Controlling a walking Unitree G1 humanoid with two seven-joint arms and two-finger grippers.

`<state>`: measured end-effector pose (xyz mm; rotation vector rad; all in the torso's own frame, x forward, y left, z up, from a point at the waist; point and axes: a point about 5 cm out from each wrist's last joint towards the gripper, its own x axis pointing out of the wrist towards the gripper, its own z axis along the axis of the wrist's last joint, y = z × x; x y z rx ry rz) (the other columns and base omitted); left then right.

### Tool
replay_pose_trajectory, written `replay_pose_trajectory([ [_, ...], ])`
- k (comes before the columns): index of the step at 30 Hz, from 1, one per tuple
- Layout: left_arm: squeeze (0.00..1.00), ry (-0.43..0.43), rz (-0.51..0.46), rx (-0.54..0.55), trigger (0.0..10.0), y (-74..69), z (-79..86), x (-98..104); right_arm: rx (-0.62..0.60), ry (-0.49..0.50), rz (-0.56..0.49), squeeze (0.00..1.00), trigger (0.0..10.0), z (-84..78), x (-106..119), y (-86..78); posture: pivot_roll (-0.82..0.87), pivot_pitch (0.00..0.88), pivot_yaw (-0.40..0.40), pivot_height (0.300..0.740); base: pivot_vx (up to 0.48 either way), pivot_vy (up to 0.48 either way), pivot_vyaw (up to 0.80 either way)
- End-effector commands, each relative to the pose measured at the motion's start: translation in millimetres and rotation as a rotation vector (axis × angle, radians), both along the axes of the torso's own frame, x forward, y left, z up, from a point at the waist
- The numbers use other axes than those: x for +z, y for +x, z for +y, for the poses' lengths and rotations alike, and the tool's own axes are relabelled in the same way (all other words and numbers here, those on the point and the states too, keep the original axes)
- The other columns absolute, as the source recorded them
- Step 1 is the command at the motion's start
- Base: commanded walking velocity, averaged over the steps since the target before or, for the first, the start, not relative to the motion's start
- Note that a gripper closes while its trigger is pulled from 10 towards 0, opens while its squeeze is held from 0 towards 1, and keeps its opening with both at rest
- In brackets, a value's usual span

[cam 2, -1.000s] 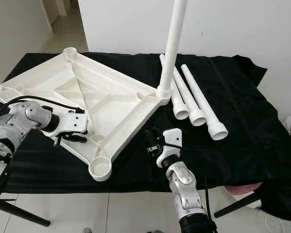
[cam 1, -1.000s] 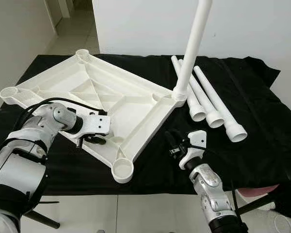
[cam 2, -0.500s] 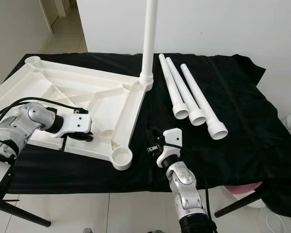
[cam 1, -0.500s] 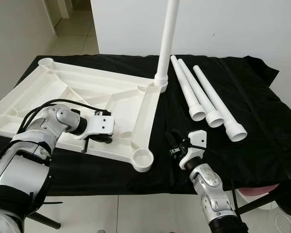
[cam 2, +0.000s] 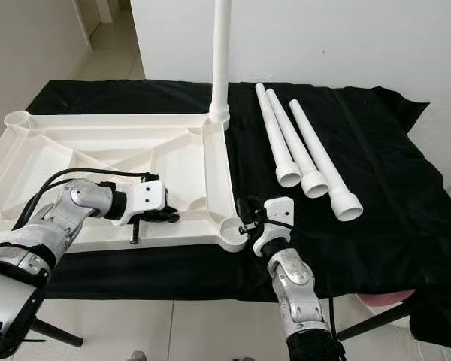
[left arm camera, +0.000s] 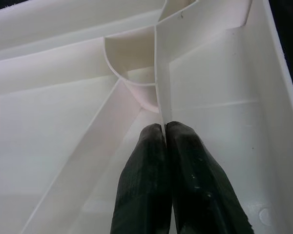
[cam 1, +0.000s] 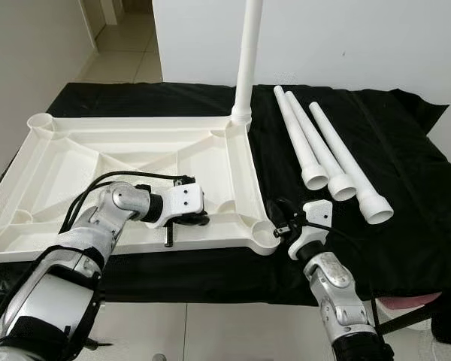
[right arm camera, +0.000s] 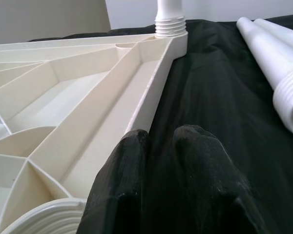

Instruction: Building children table

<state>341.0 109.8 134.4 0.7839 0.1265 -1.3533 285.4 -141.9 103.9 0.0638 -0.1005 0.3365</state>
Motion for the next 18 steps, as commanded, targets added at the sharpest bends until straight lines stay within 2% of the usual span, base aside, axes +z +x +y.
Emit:
replay_pose_trajectory([
  [1, 0.0, -0.069, -0.038, -0.095, 0.0, -5.7, -30.2, 7.1, 0.065, 0.006, 0.006, 0.0, 10.0, 17.2, -1.6, -1.3, 0.01, 0.046, 0.012, 0.74, 0.0, 0.0, 0.0],
  [2, 0.0, -0.057, -0.054, -0.087, 2.8, -3.6, -28.9, 8.4, 0.064, 0.021, -0.01, 0.0, 10.0, 16.8, 1.1, -0.9, 0.01, 0.046, 0.012, 0.74, 0.0, 0.0, 0.0],
  [3, 0.0, -0.034, -0.07, -0.08, 10.0, -1.5, -26.1, 8.4, 0.059, 0.036, -0.028, 0.0, 10.0, 16.0, 4.4, -0.5, 0.01, 0.044, 0.014, 0.74, 0.0, 0.0, 0.0],
  [6, 0.0, -0.017, -0.058, -0.068, 10.0, -0.7, -20.2, 7.6, 0.047, 0.068, -0.071, 0.0, 10.0, 13.0, 12.7, 0.2, 0.01, 0.044, 0.018, 0.74, 0.0, 0.0, 0.0],
  [7, 1.0, -0.019, -0.044, -0.069, 10.0, -1.3, -18.6, 7.6, 0.042, 0.077, -0.088, 0.0, 10.0, 11.8, 15.9, 0.3, 0.01, 0.044, 0.019, 0.74, 0.0, 0.0, 0.0],
  [10, 1.0, -0.035, -0.015, -0.084, 10.0, -7.7, -17.6, 10.9, 0.028, 0.093, -0.12, 0.0, 10.0, 8.4, 23.9, 3.0, 0.01, 0.041, 0.018, 0.74, 0.0, 0.0, 0.0],
  [14, 1.0, -0.026, -0.047, -0.082, 10.0, -9.6, -17.8, 13.6, 0.022, 0.07, -0.133, 0.0, 10.0, 6.7, 27.3, 6.1, 0.01, 0.04, 0.019, 0.74, 0.0, 0.0, 0.0],
  [15, 0.0, -0.018, -0.052, -0.095, 10.0, -10.8, -17.3, 14.4, 0.021, 0.072, -0.135, 0.0, 10.0, 5.8, 28.7, 7.6, 0.01, 0.038, 0.016, 0.74, 0.0, 0.0, 0.0],
  [18, 0.0, -0.022, -0.055, -0.101, 10.0, -11.6, -16.7, 17.3, 0.019, 0.079, -0.138, 0.0, 10.0, 4.2, 31.3, 10.0, 0.01, 0.035, 0.016, 0.74, 0.0, 0.0, 0.0],
])
